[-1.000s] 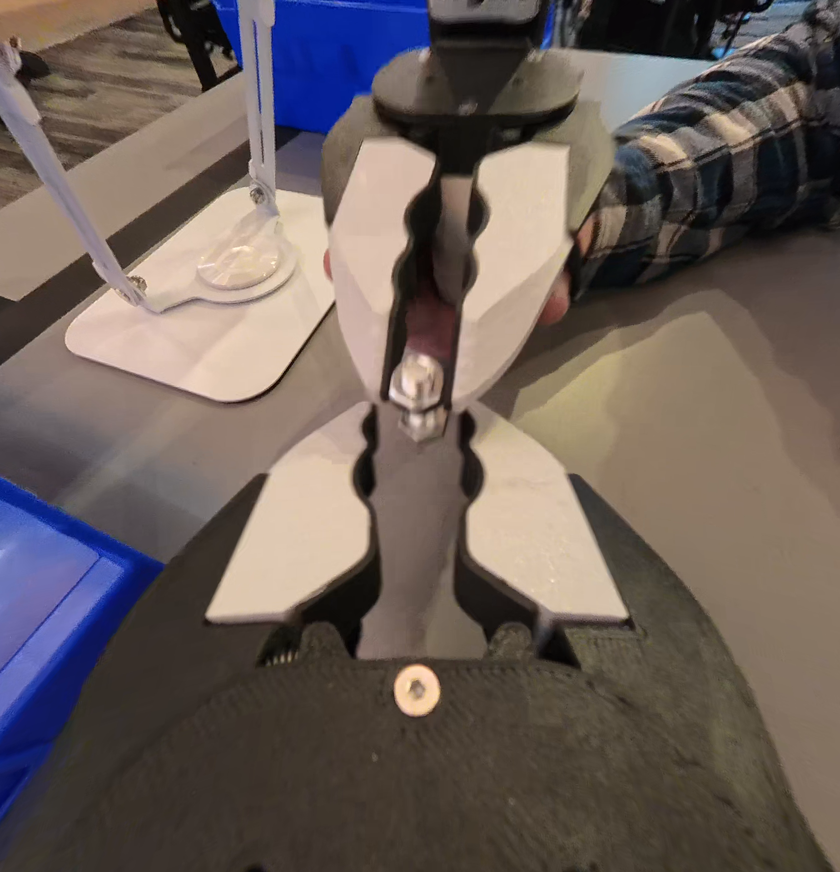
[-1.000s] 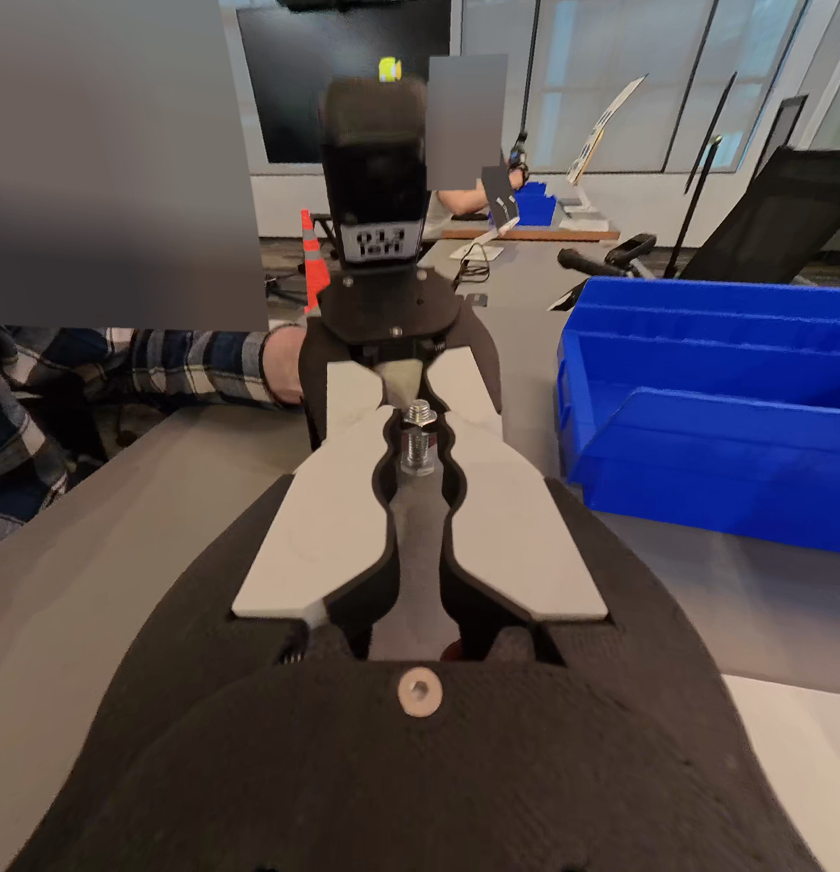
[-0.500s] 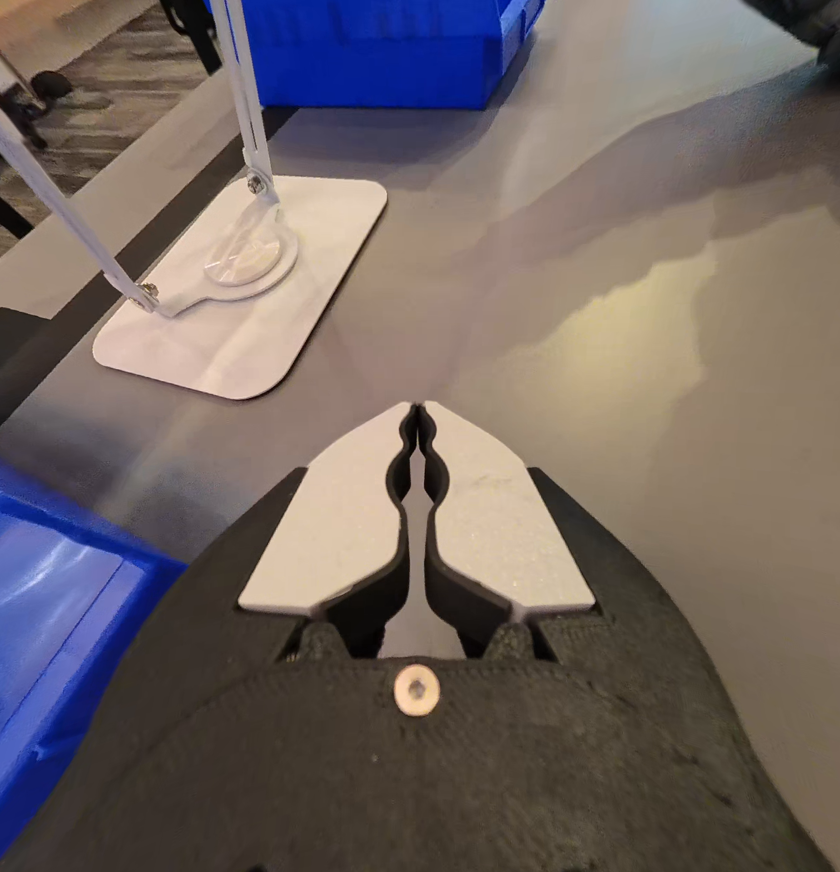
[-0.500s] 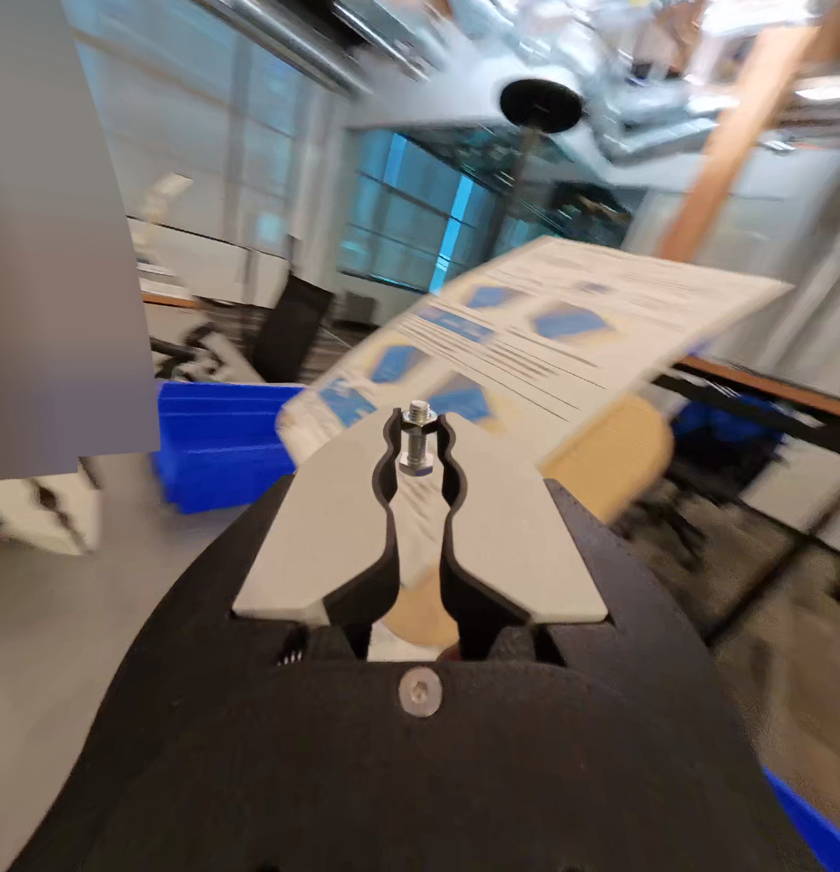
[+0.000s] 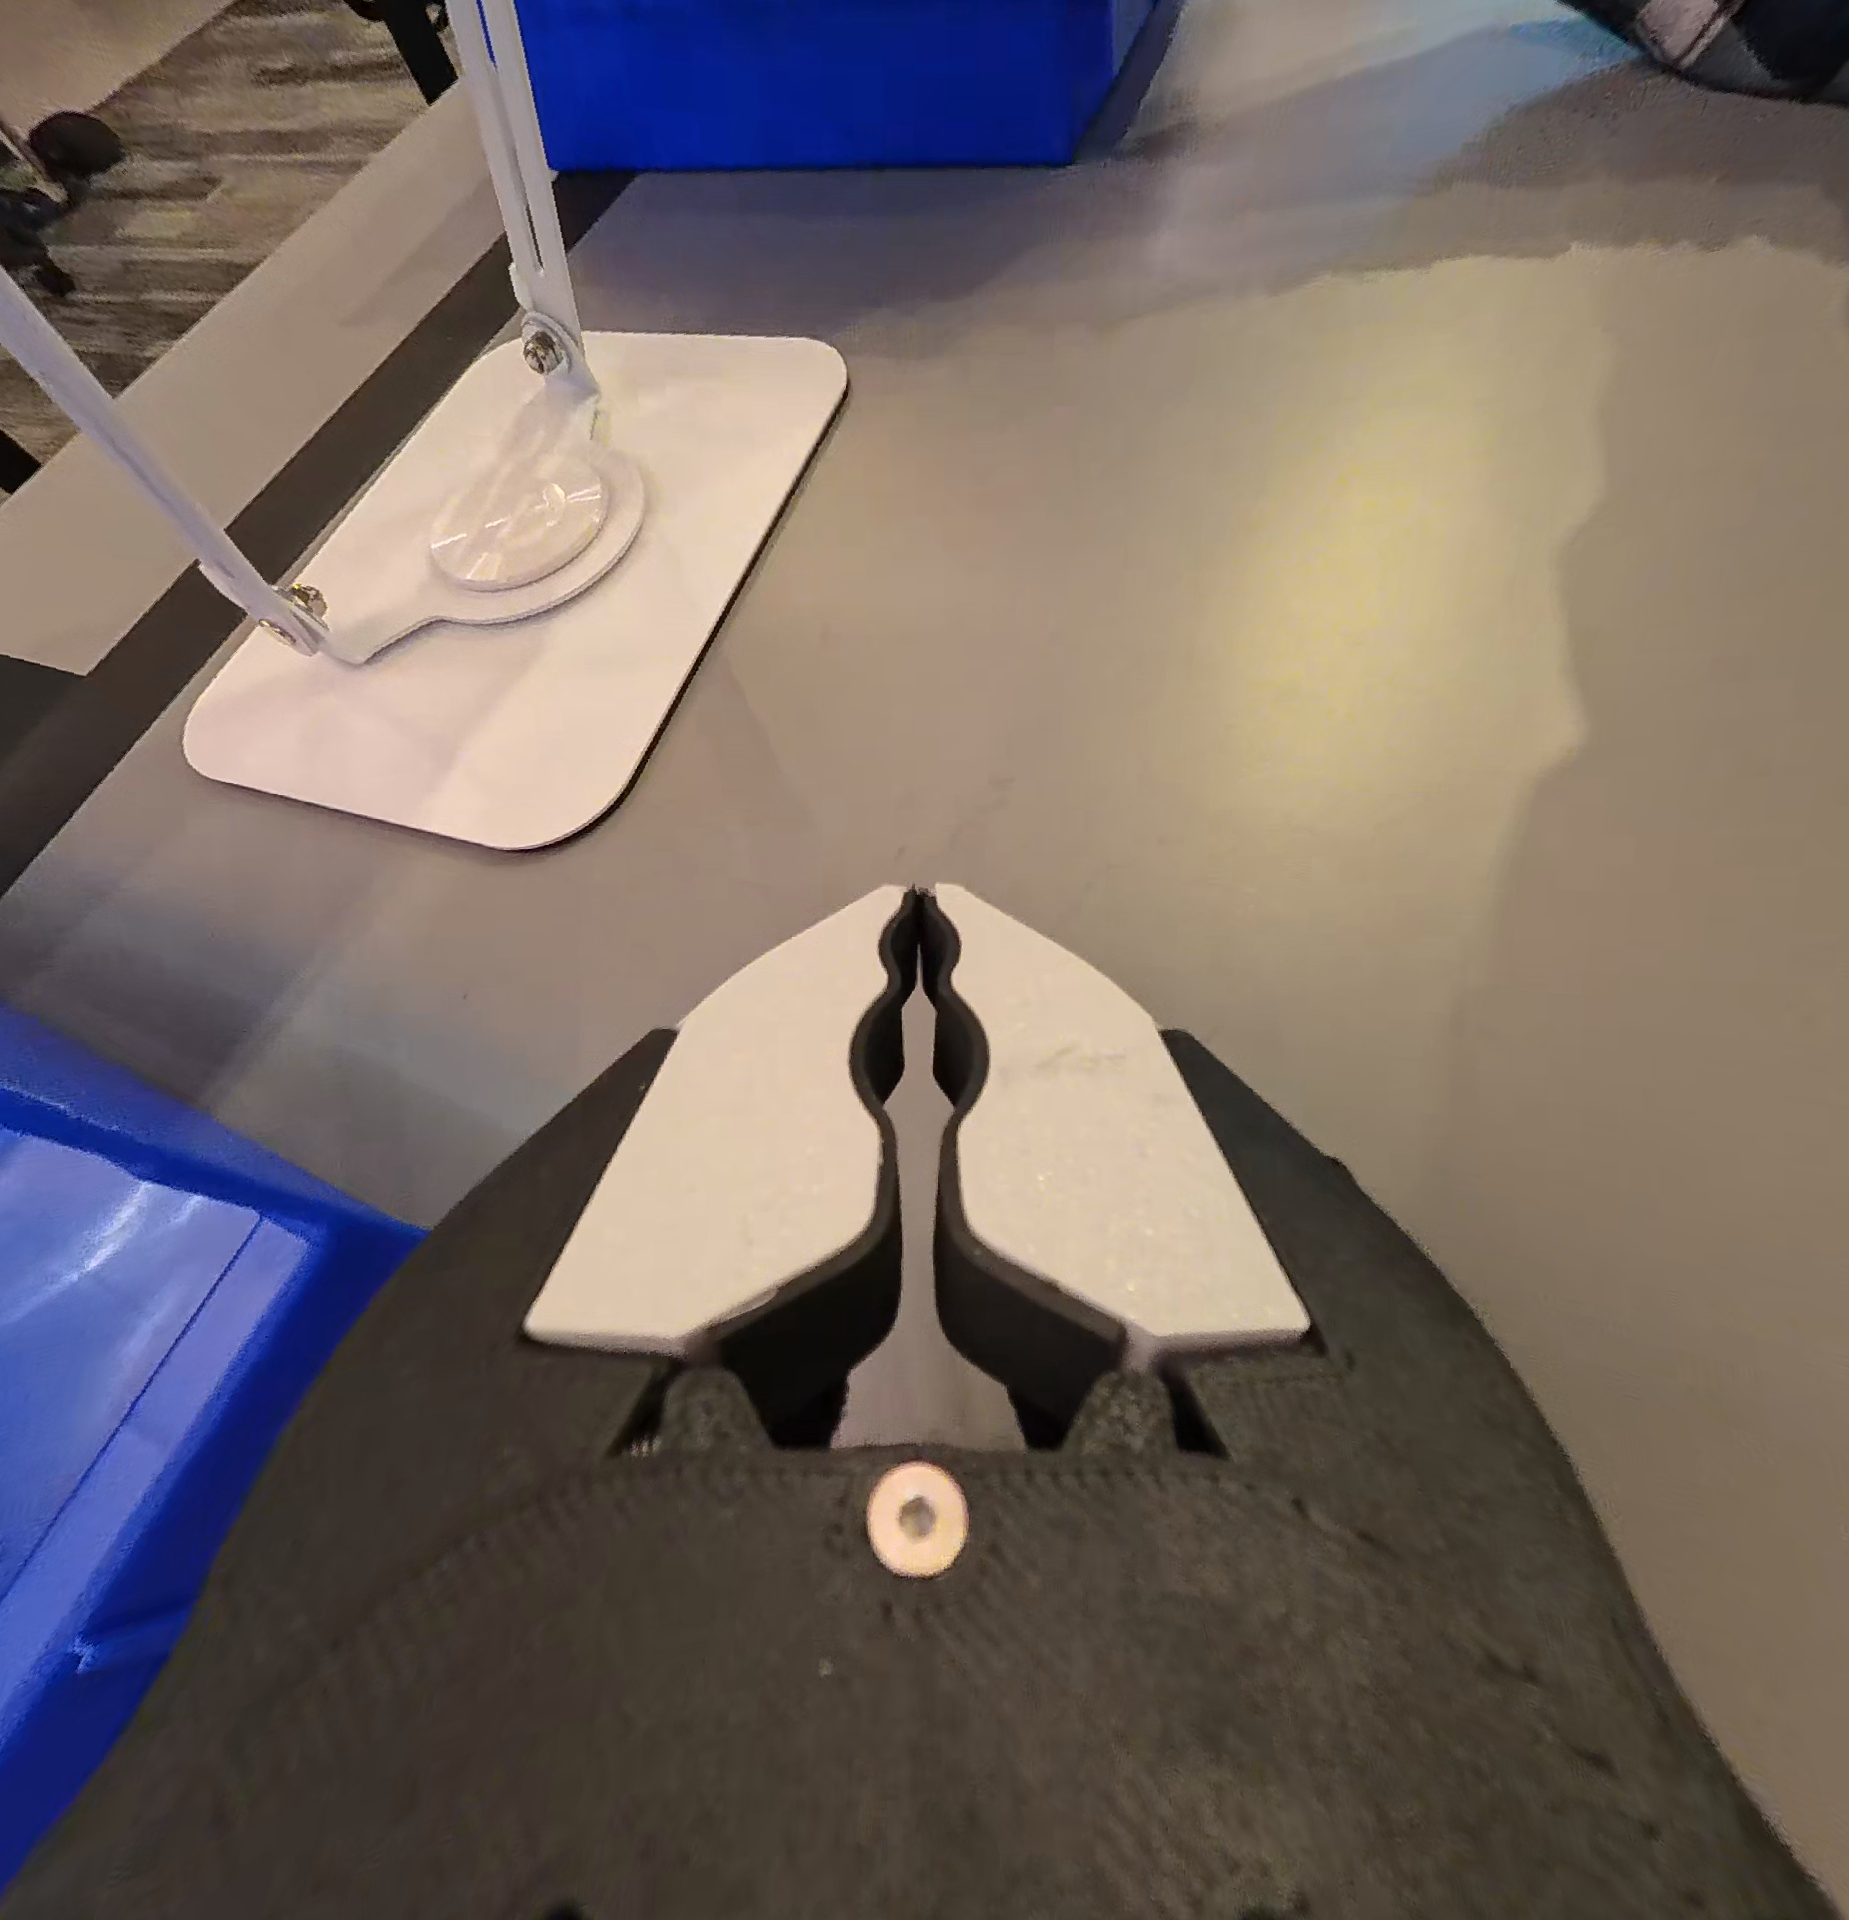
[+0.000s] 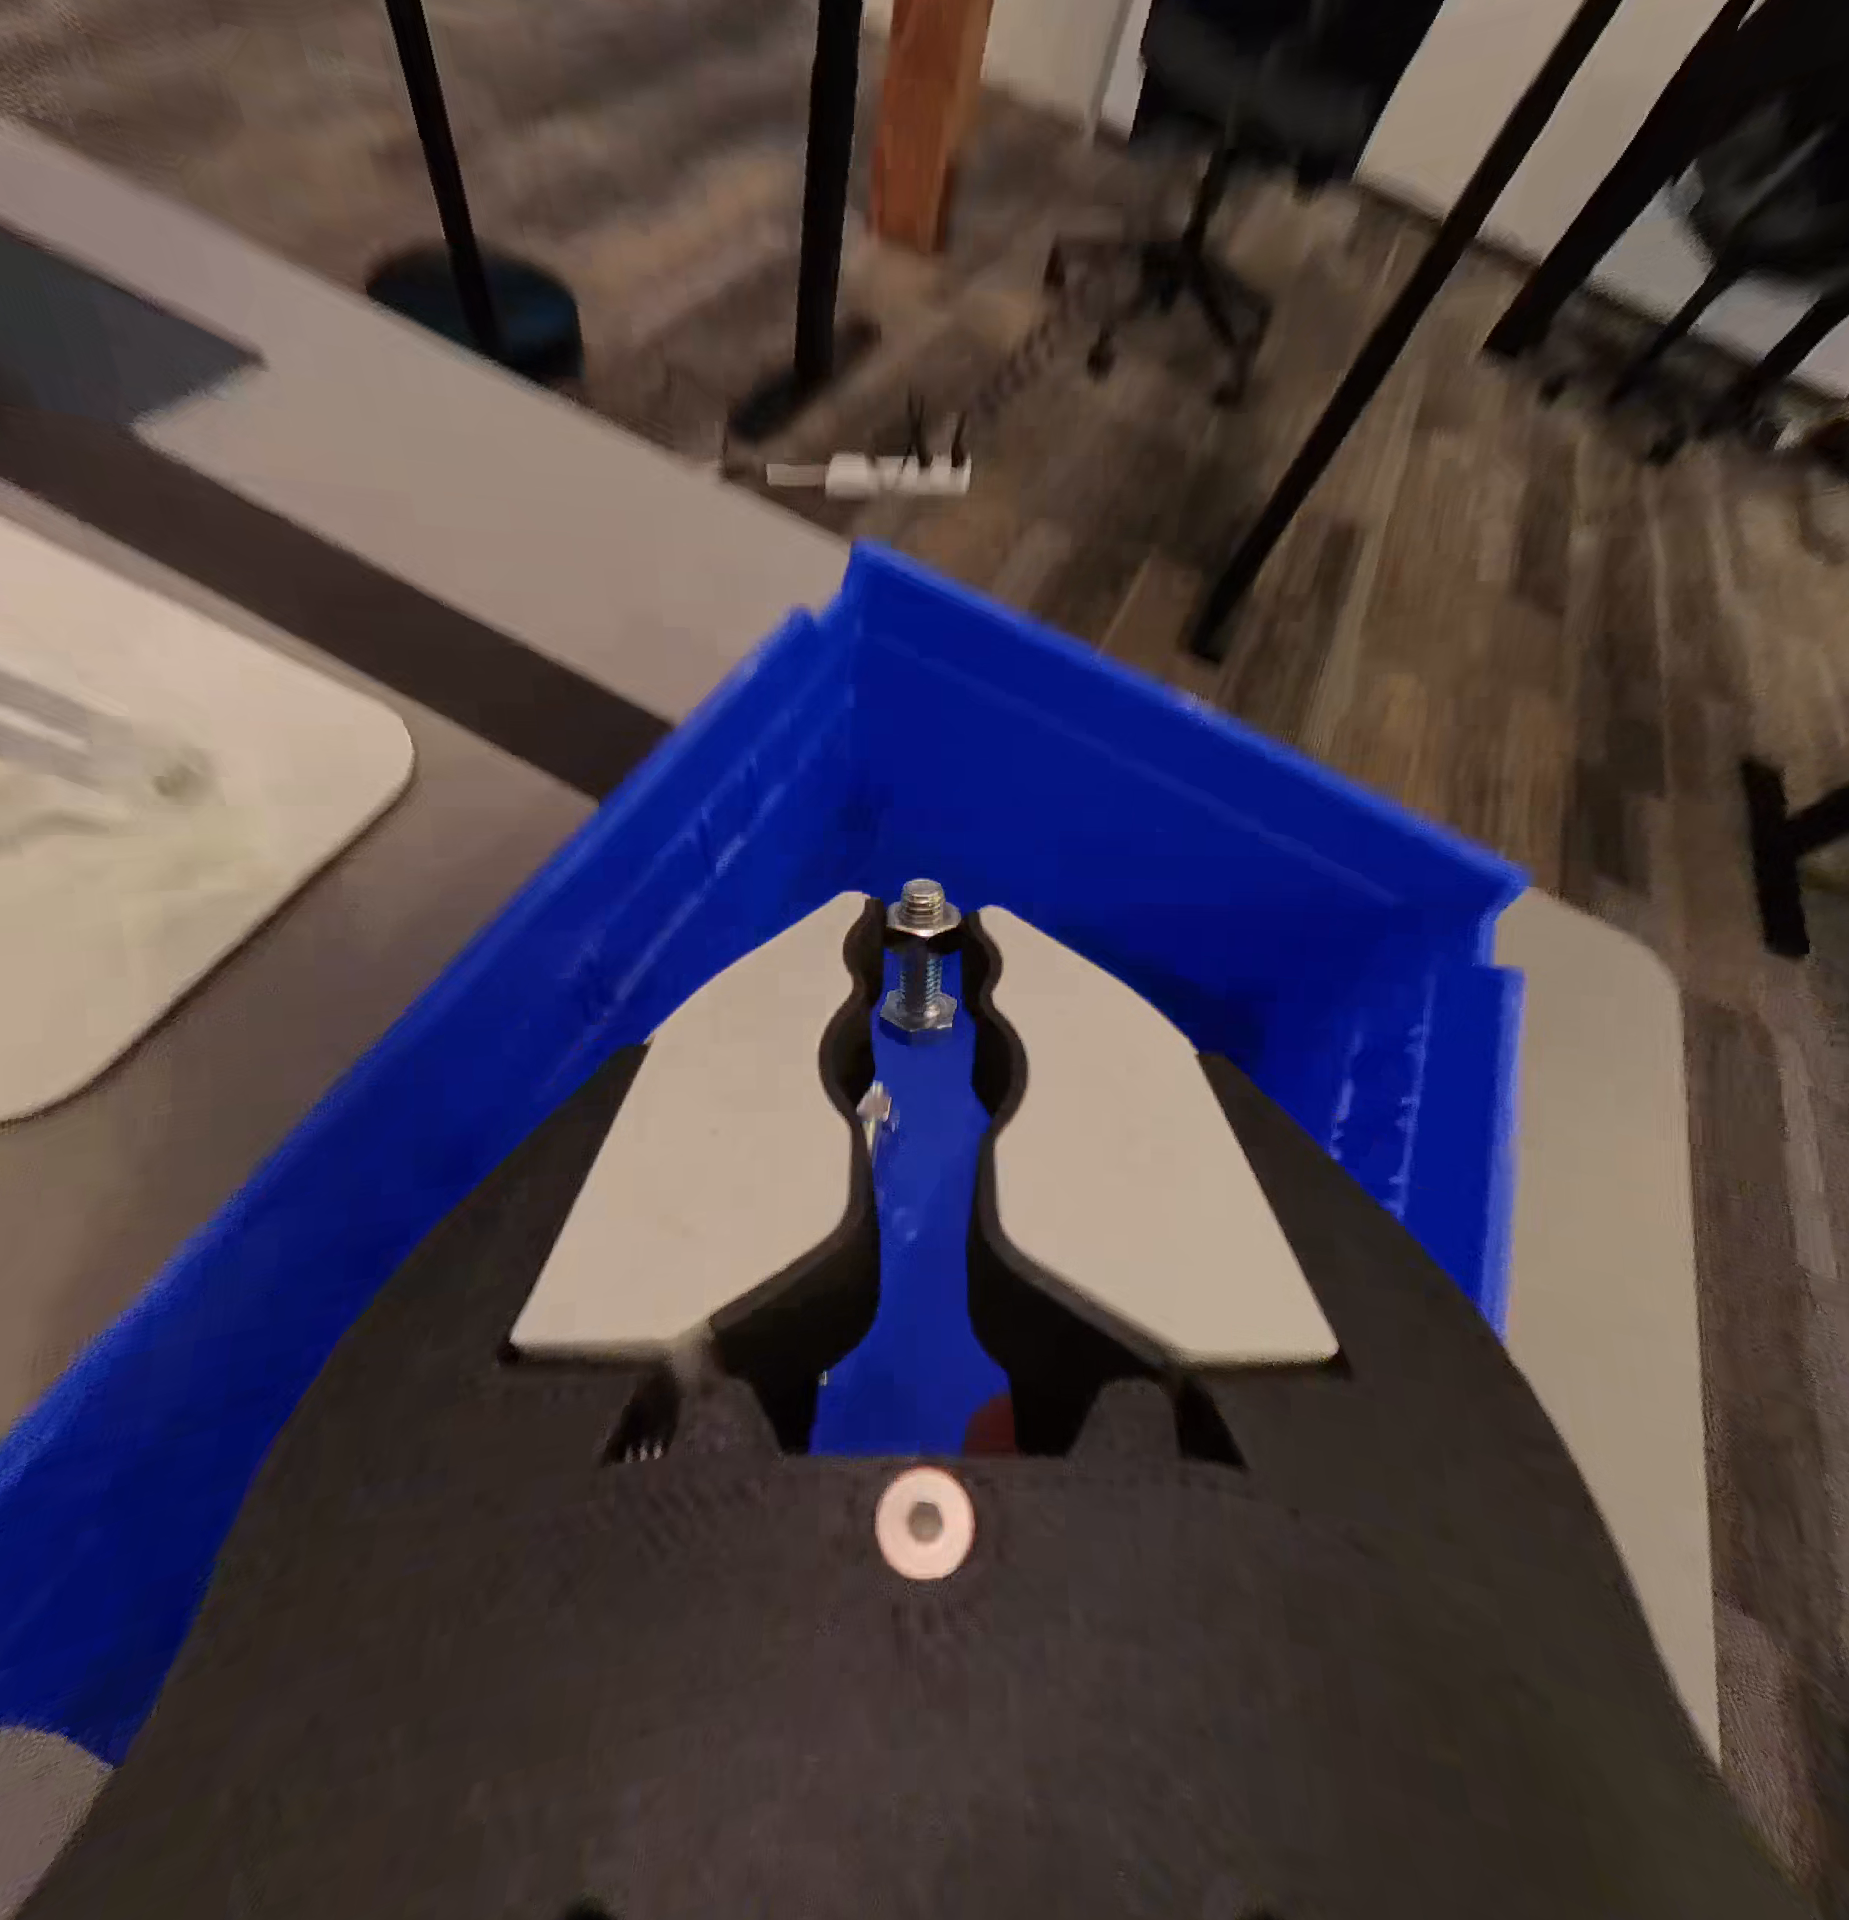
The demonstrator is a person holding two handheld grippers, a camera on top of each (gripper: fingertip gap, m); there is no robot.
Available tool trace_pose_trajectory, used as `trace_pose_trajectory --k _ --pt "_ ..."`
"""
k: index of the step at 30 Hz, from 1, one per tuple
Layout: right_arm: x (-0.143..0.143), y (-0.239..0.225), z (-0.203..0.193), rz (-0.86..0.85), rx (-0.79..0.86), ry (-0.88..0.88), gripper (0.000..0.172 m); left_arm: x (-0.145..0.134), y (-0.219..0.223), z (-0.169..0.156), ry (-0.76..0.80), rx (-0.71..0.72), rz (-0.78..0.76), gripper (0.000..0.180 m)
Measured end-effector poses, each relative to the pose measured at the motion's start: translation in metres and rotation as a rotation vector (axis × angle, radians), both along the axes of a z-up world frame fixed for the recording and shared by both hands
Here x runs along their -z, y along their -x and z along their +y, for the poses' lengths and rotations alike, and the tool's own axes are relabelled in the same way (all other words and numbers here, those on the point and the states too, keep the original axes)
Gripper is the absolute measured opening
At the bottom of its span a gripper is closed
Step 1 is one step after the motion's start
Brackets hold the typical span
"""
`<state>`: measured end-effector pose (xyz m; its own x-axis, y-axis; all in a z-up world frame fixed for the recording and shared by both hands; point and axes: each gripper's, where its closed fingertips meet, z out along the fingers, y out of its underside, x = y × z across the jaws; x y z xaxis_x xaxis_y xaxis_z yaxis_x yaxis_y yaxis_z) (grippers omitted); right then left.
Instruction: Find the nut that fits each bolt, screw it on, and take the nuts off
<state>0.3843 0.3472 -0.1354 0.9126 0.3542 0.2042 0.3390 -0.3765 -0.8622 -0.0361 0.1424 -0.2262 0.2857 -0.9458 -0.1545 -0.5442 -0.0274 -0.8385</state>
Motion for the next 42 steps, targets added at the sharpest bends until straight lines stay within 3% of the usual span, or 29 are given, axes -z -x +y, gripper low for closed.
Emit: trace_pose_trajectory --k 8,12,17,20,21,24,28,34,36,39,42 --pt "0.084 -0.013 -0.005 -0.073 0.01 0.361 0.015 0.001 0.001 0.0 0.002 0.002 0.006 0.0" --pt "0.111 -0.019 -0.013 -0.125 0.007 0.494 0.016 0.003 0.001 0.0 0.004 0.001 0.015 0.0" --pt "0.119 -0.02 -0.016 -0.094 0.001 0.534 0.016 0.007 0.0 0.0 0.018 0.008 0.021 0.0" --pt "0.117 -0.024 -0.014 -0.093 0.021 0.526 0.049 0.008 -0.001 -0.001 0.026 0.014 0.02 0.0" --pt "0.115 -0.025 -0.014 -0.089 0.027 0.525 0.05 0.008 -0.001 -0.002 0.03 0.018 0.018 0.0" --pt "0.107 -0.028 -0.012 -0.104 0.046 0.497 0.054 0.007 -0.001 -0.002 0.032 0.02 0.014 0.0" --pt "0.073 -0.032 -0.011 -0.154 0.085 0.402 0.047 -0.001 0.002 0.0 0.022 0.009 -0.013 0.003" --pt "-0.012 -0.027 -0.019 -0.289 0.141 0.096 0.019 -0.042 0.04 0.027 -0.091 -0.166 -0.074 0.009" --pt "-0.038 -0.008 -0.027 -0.308 0.111 -0.025 0.002 -0.061 0.069 0.046 -0.093 -0.315 -0.117 0.011" --pt "-0.065 0.041 -0.043 -0.285 -0.008 -0.199 0.0 -0.094 0.106 0.069 -0.131 -0.461 -0.181 0.014" --pt "-0.067 0.11 -0.068 -0.196 -0.188 -0.292 0.0 -0.108 0.126 0.102 -0.13 -0.539 -0.128 0.017"
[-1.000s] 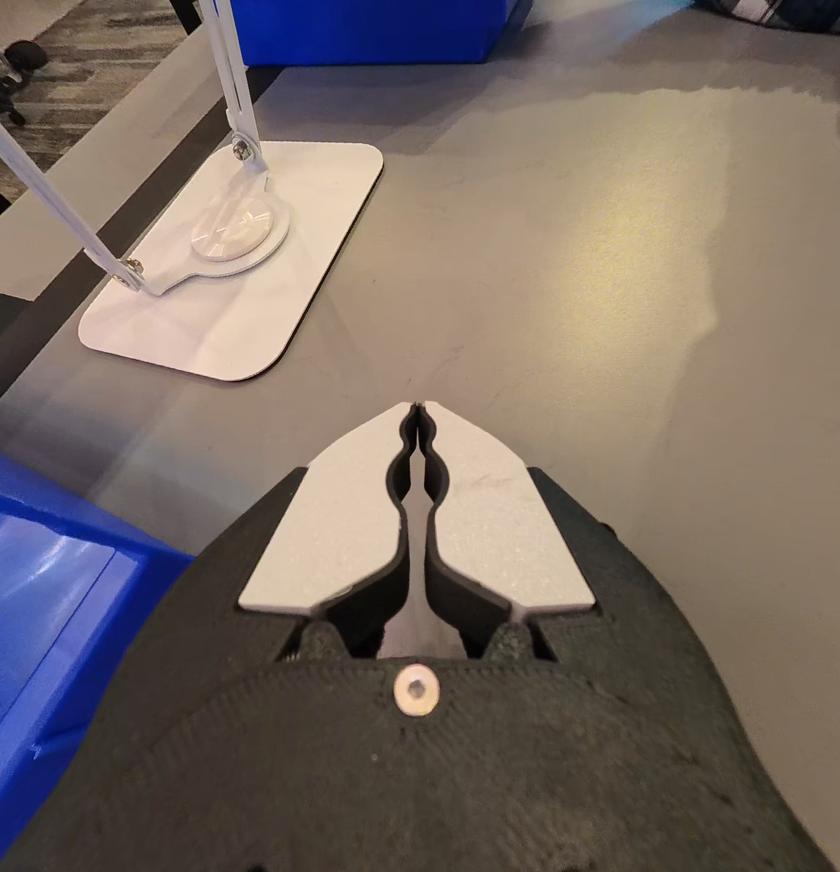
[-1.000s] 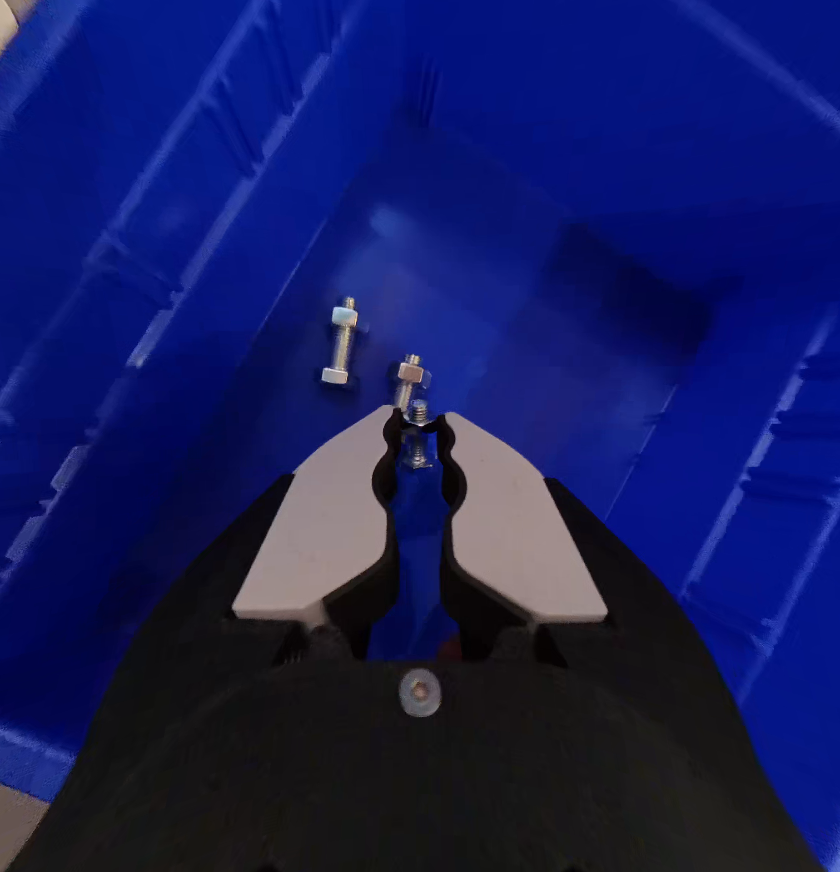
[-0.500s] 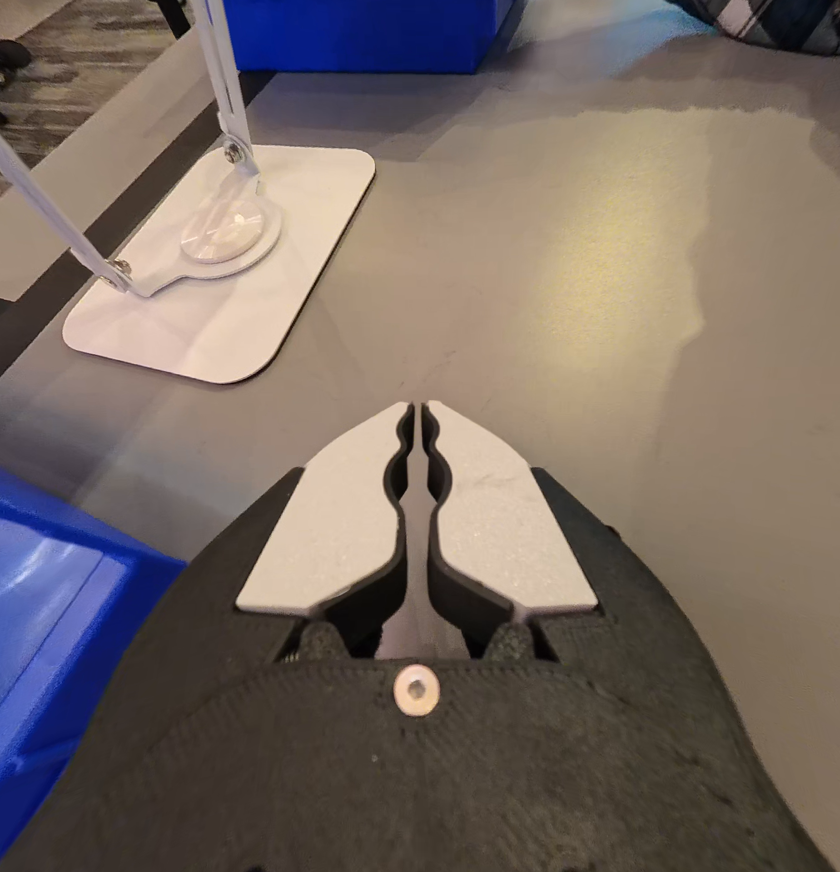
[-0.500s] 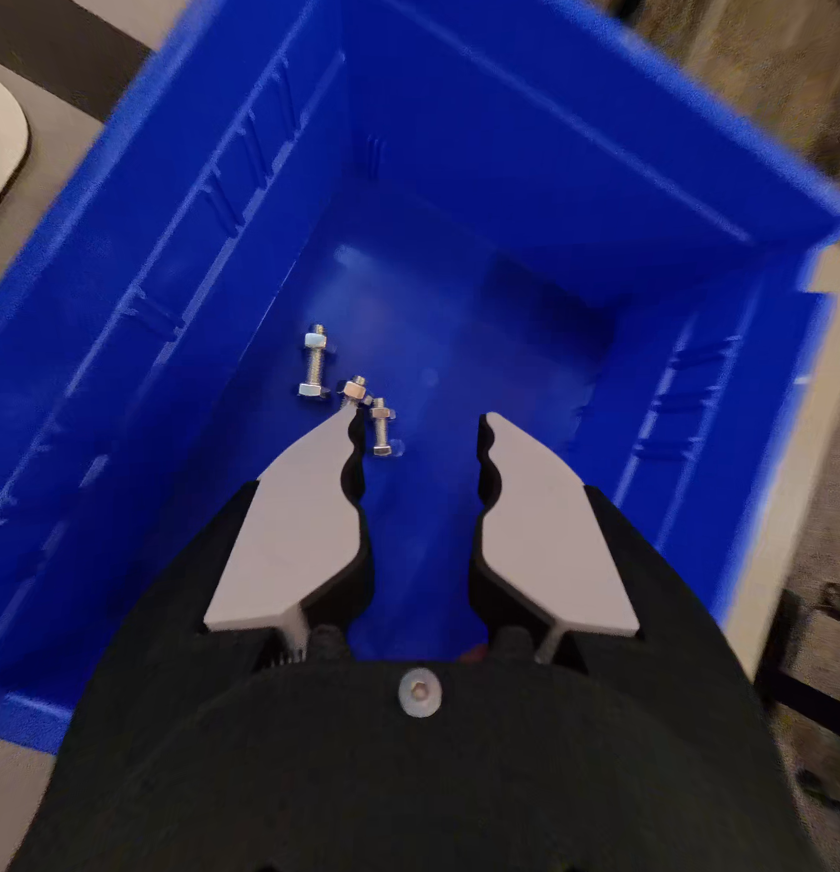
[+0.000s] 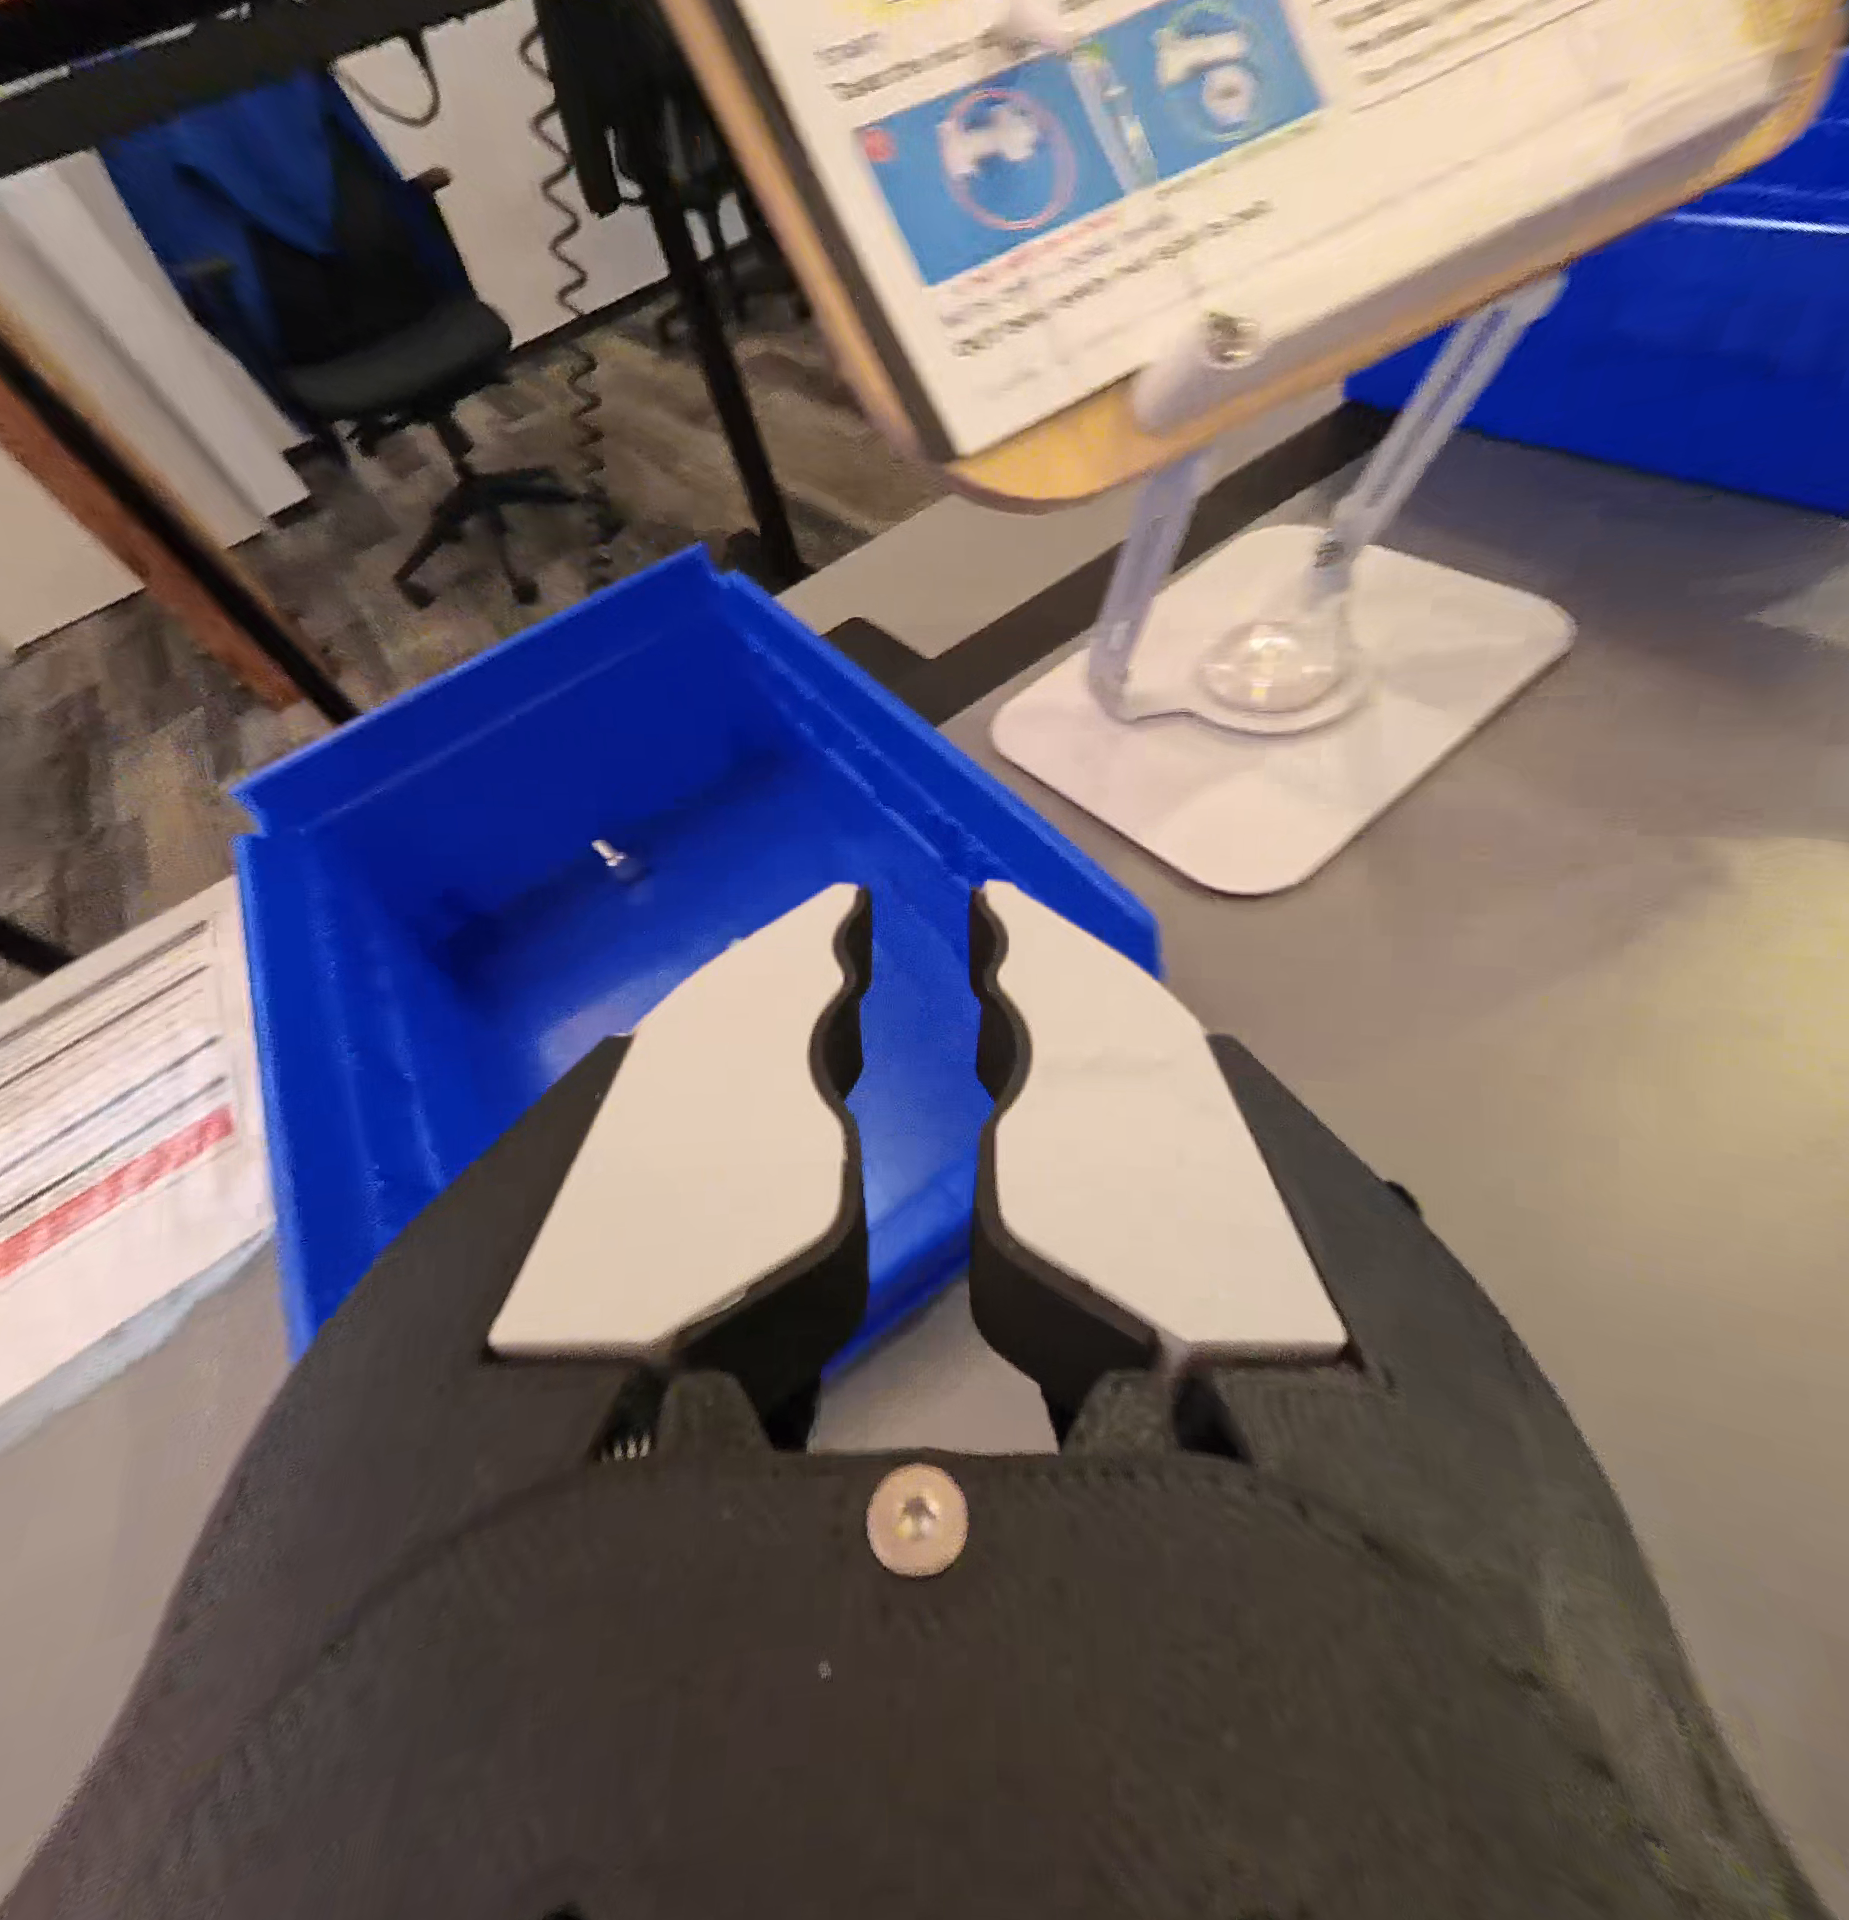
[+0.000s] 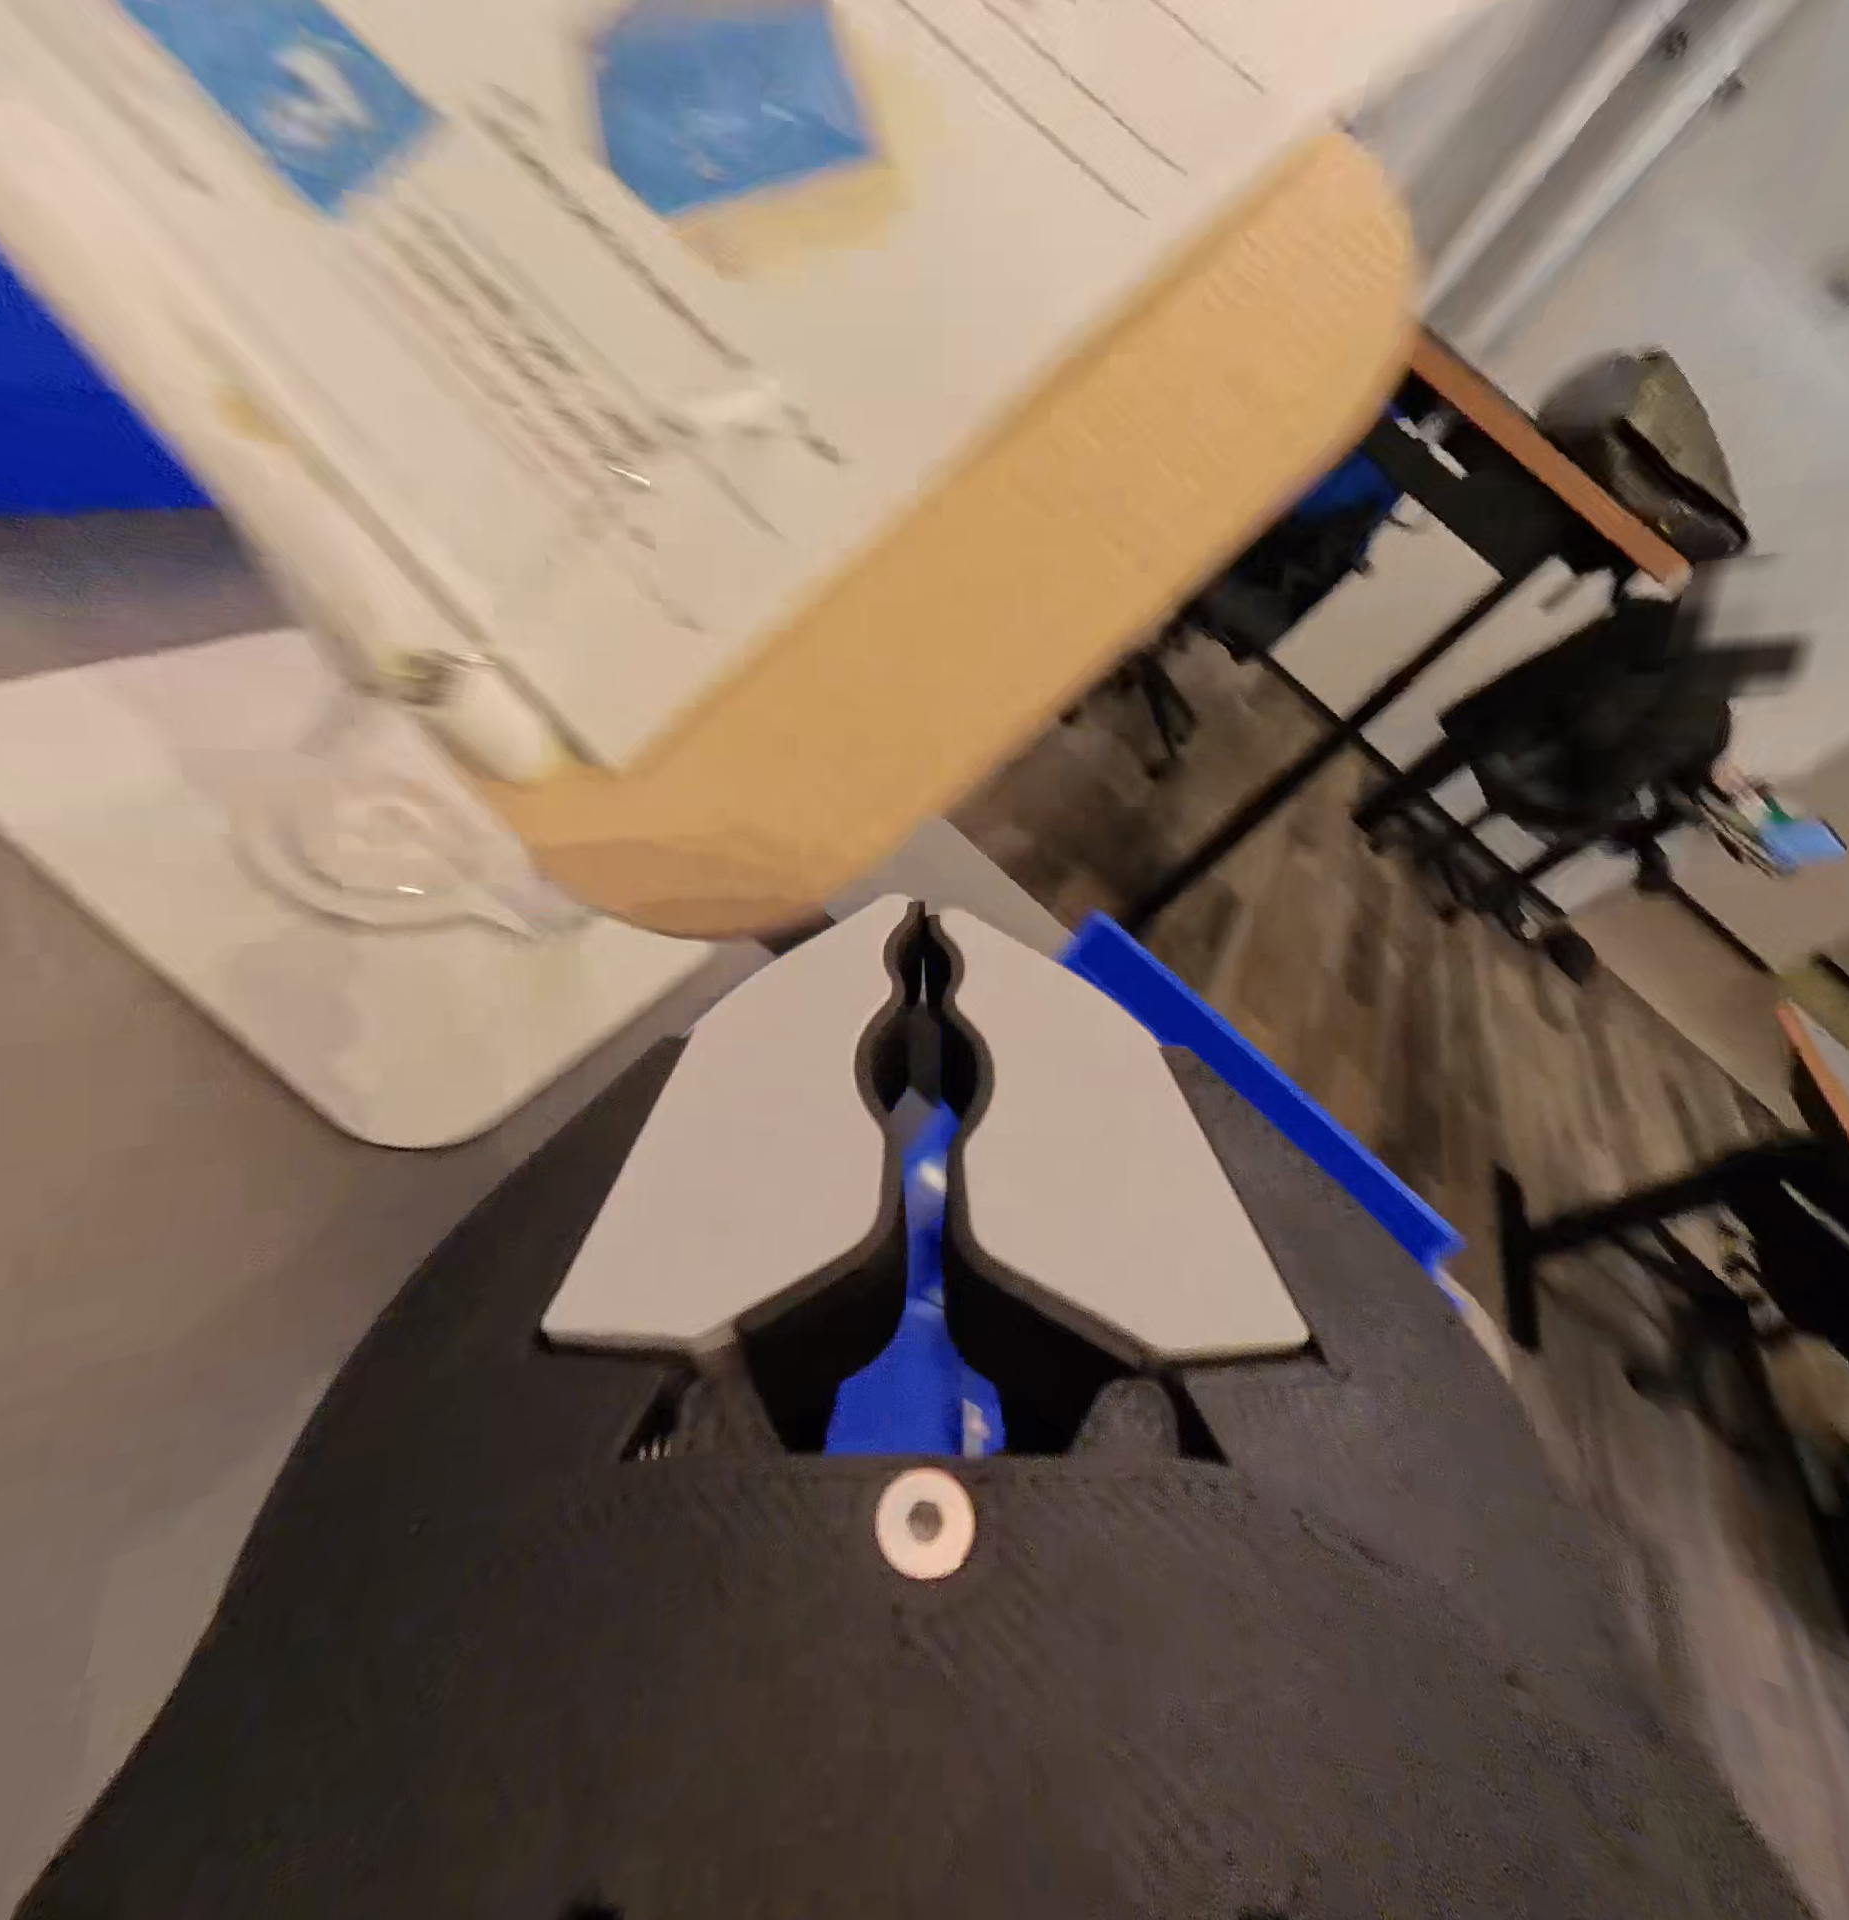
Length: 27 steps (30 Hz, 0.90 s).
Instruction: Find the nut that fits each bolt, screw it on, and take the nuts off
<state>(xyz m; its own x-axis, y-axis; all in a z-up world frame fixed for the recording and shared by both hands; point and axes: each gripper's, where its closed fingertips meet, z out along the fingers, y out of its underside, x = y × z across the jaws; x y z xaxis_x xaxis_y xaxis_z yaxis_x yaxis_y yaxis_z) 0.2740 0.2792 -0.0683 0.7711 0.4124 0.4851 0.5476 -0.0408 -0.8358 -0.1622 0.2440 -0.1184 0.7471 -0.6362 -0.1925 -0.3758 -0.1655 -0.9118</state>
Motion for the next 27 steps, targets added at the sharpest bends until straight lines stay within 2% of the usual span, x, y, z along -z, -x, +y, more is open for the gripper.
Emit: trace_pose_trajectory --k 3,5,7,10,12,14,18,19,20,21,25,27 --pt "0.029 0.071 -0.026 0.037 -0.2 0.027 0.0 0.006 0.006 0.052 0.061 -0.067 0.036 0.022" --pt "0.052 0.111 -0.043 0.12 -0.325 0.08 0.001 0.018 0.004 0.091 0.102 -0.11 0.075 0.035" --pt "0.081 0.145 -0.056 0.149 -0.42 0.147 0.0 0.042 -0.001 0.127 0.209 -0.148 0.13 0.052" --pt "0.119 0.177 -0.073 0.106 -0.521 0.215 0.0 0.081 0.002 0.171 0.32 -0.208 0.242 0.053" --pt "0.13 0.185 -0.08 0.066 -0.561 0.222 0.0 0.105 0.01 0.194 0.394 -0.256 0.265 0.052" --pt "0.134 0.185 -0.082 0.058 -0.574 0.226 0.0 0.12 0.013 0.21 0.459 -0.29 0.227 0.05" --pt "0.14 0.181 -0.082 0.071 -0.578 0.256 0.0 0.142 0.028 0.234 0.508 -0.377 0.271 0.047" --pt "0.142 0.182 -0.082 0.075 -0.582 0.265 0.0 0.147 0.029 0.237 0.524 -0.383 0.28 0.044" --pt "0.144 0.183 -0.083 0.075 -0.587 0.274 0.0 0.15 0.027 0.239 0.535 -0.373 0.266 0.03" --pt "0.145 0.184 -0.083 0.07 -0.592 0.278 0.0 0.151 0.026 0.24 0.552 -0.37 0.251 0.016" --pt "0.149 0.187 -0.086 0.037 -0.603 0.274 0.0 0.15 0.026 0.243 0.567 -0.359 0.24 0.015" --pt "0.149 0.187 -0.087 0.04 -0.606 0.277 0.0 0.141 0.026 0.24 0.541 -0.346 0.226 0.015"
